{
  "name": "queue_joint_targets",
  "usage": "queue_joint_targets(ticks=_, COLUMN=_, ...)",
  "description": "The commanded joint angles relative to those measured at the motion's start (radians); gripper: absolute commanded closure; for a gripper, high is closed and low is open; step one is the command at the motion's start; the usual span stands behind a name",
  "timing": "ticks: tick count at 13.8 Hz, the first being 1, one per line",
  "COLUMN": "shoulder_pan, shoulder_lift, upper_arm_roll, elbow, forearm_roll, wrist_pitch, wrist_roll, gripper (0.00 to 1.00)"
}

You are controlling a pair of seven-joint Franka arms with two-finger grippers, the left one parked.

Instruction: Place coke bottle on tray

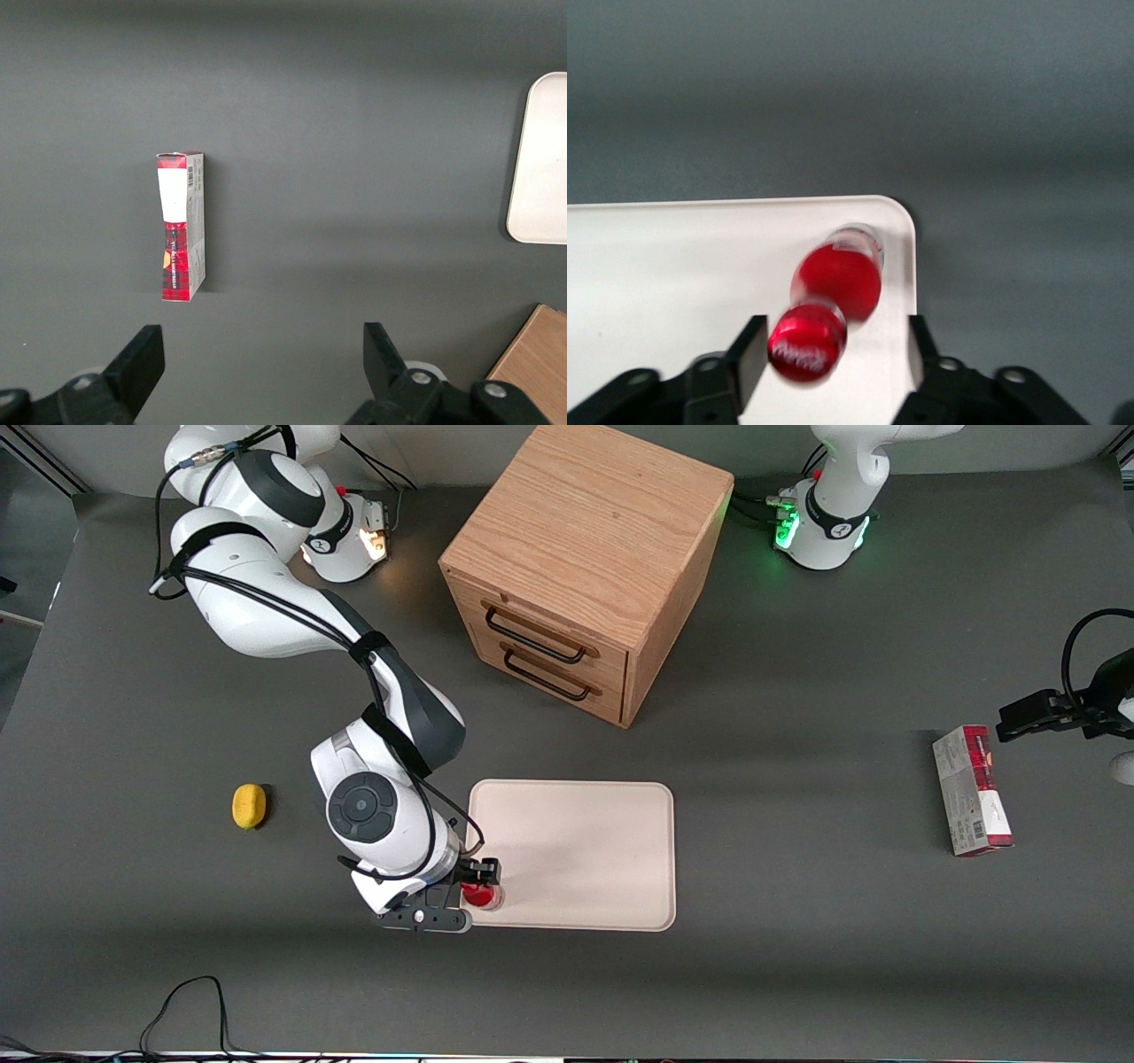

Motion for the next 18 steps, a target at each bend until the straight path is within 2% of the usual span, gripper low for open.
queue_joint_targets(ticks=1, shoulder_pan=0.006, shoulder_lift=-0.073, upper_arm_roll=-0.018, elbow=-0.044, forearm_roll=-0.018, wrist_pitch=-0.006, wrist_roll=0.007, gripper=0.00)
queue_joint_targets(ticks=2, shoulder_pan=0.001, shoulder_lift=-0.133, upper_arm_roll=-0.051, elbow=-0.113, forearm_roll=-0.001, wrist_pitch=-0.006, wrist_roll=0.005, gripper=0.00)
queue_joint_targets(ticks=3, shoulder_pan=0.003, shoulder_lift=-0.205, upper_arm_roll=-0.114, elbow=-0.185, forearm_roll=0.066, wrist_pitch=-0.006, wrist_roll=-0.011, gripper=0.00)
queue_joint_targets(ticks=6, shoulder_pan=0.006, shoulder_lift=-0.464, upper_arm_roll=-0.364, elbow=-0.413, forearm_roll=0.429, wrist_pitch=-0.006, wrist_roll=-0.245, gripper=0.00)
queue_joint_targets(ticks=7, shoulder_pan=-0.002, shoulder_lift=-0.550, upper_arm_roll=-0.425, elbow=-0.490, forearm_roll=0.511, wrist_pitch=-0.008, wrist_roll=-0.343, gripper=0.00)
queue_joint_targets(ticks=8, shoulder_pan=-0.014, shoulder_lift=-0.629, upper_arm_roll=-0.476, elbow=-0.561, forearm_roll=0.547, wrist_pitch=-0.033, wrist_roll=-0.413, gripper=0.00)
queue_joint_targets(ticks=10, shoulder_pan=-0.043, shoulder_lift=-0.745, upper_arm_roll=-0.524, elbow=-0.636, forearm_roll=0.544, wrist_pitch=-0.128, wrist_roll=-0.464, gripper=0.00)
queue_joint_targets(ticks=12, shoulder_pan=-0.058, shoulder_lift=-0.884, upper_arm_roll=-0.582, elbow=-0.757, forearm_roll=0.545, wrist_pitch=-0.143, wrist_roll=-0.497, gripper=0.00)
queue_joint_targets(ticks=14, shoulder_pan=-0.121, shoulder_lift=-1.013, upper_arm_roll=-0.596, elbow=-0.869, forearm_roll=0.548, wrist_pitch=-0.144, wrist_roll=-0.551, gripper=0.00)
queue_joint_targets(ticks=18, shoulder_pan=-0.117, shoulder_lift=-1.118, upper_arm_roll=-0.630, elbow=-0.957, forearm_roll=0.545, wrist_pitch=-0.149, wrist_roll=-0.551, gripper=0.00)
